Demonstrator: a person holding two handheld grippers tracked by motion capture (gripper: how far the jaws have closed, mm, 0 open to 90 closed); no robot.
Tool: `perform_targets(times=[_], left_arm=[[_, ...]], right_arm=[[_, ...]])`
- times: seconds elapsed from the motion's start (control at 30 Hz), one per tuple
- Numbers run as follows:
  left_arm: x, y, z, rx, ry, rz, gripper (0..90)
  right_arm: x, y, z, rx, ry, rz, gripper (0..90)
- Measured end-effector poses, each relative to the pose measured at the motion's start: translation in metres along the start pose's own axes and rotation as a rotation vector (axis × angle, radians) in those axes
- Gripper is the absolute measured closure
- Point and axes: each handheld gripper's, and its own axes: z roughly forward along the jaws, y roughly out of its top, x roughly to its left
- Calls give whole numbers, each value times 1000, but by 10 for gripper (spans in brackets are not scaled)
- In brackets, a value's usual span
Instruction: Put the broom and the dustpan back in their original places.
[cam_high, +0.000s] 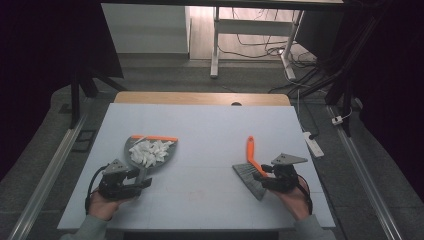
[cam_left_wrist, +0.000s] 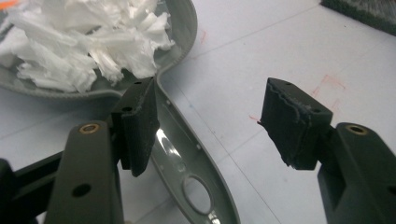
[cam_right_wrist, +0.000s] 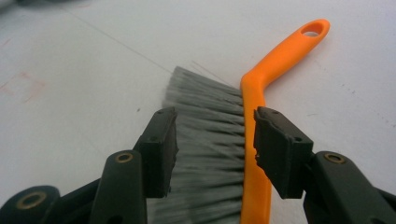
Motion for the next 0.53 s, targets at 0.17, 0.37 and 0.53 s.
perform_targets(times=[0.17, 0.37, 0.53], left_arm=[[-2, -1, 0, 14, -9, 4, 370], [-3, -2, 1, 24, -18, 11, 371], [-3, -2, 1, 25, -21, 12, 370]], right_arm=[[-4, -8, -7, -25, 2, -63, 490], [-7, -10, -7, -36, 5, -75, 491], [-3, -9, -7, -50, 12, -105, 491]])
